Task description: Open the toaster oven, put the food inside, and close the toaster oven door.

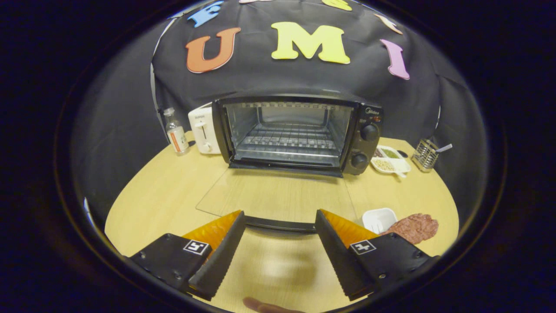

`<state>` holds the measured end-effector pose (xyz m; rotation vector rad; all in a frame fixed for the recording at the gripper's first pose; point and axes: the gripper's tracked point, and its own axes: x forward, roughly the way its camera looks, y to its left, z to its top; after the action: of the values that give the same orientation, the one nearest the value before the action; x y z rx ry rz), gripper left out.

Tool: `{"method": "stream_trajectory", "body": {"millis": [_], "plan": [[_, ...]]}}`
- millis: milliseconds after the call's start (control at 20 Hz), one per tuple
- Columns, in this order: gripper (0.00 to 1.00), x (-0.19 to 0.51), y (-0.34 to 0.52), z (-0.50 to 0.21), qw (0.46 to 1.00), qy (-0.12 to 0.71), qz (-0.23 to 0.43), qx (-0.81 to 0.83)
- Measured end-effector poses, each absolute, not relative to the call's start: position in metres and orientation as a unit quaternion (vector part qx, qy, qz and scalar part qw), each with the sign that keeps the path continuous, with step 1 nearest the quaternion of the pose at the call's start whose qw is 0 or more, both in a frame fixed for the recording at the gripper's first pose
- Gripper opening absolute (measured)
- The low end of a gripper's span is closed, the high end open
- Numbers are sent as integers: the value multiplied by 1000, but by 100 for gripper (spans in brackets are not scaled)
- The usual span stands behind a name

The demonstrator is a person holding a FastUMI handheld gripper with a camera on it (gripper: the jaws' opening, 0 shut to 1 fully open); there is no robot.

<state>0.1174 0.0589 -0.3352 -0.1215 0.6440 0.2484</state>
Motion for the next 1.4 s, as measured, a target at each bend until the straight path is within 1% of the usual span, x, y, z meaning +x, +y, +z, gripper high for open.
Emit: {"method": "stream_trajectory", "body": {"millis": [300,750,950,1100,1250,1300,1350,1400], "plan": [[100,108,2,-275,950,286,114,-60],[100,117,-116,-243,959,269,72,-49],[100,127,-170,-256,955,290,49,-22],[100,133,-187,-274,944,322,67,9],[96,130,-192,-304,923,371,94,50],[92,128,-188,-311,915,384,108,66],[90,126,-187,-318,907,397,118,75],[85,125,-186,-323,901,407,125,82]]}}
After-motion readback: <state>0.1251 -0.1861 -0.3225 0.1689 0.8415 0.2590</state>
